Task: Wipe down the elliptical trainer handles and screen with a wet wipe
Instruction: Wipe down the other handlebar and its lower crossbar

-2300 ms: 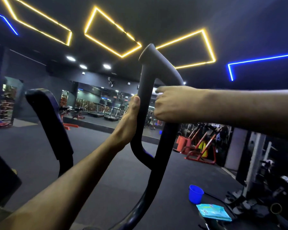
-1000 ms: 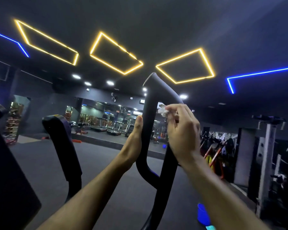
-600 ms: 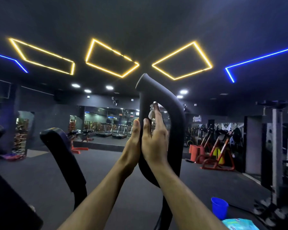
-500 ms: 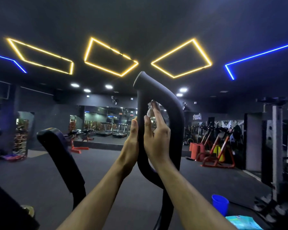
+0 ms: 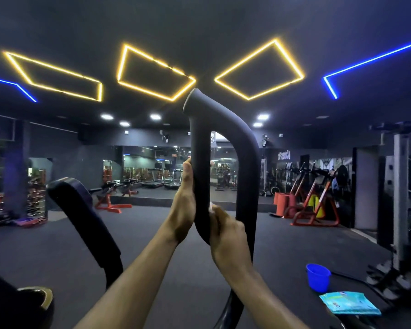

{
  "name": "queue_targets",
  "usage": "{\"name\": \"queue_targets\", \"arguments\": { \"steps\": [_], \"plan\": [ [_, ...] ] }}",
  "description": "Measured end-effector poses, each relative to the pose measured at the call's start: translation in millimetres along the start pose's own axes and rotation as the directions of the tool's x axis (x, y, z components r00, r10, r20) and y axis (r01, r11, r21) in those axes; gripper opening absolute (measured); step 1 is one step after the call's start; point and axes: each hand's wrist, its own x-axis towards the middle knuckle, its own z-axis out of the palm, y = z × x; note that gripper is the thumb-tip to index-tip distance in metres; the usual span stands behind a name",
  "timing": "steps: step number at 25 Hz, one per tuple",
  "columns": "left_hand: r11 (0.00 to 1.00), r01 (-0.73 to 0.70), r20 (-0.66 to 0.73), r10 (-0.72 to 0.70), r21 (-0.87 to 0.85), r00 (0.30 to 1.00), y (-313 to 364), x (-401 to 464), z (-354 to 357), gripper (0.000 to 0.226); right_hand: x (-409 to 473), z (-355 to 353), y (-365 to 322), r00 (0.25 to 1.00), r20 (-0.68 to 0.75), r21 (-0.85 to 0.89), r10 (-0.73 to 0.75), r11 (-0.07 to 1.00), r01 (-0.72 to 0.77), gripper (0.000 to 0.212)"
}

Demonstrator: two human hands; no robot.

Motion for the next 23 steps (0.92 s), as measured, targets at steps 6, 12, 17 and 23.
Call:
{"name": "queue_targets", "arguments": {
  "steps": [6, 12, 17, 23],
  "plan": [
    [0.993, -0.113, -0.13, 0.109, -0.025, 0.985, -25.7, 1.3, 7.6, 0.055, -20.3, -36.8, -17.5, 0.923, 0.369, -0.63, 0.11, 0.759, 0.161, 0.035],
    [0.975, 0.057, -0.331, -0.127, -0.213, 0.935, -65.0, -27.4, 28.3, 0.077, -47.8, -74.2, 10.9, 0.882, 0.461, -0.658, -0.1, 0.629, 0.415, 0.033],
    [0.823, 0.278, -0.267, -0.449, -0.495, 0.853, -78.9, -33.6, 37.2, 0.094, -24.0, -117.6, 29.9, 0.977, -0.044, -0.198, -0.208, 0.96, 0.196, 0.02],
    [0.805, 0.302, -0.29, -0.492, -0.511, 0.821, -79.6, -33.7, 41.4, 0.092, 18.2, -83.3, 33.3, 0.858, -0.271, -0.292, -0.437, 0.886, 0.36, 0.016]
  ]
}}
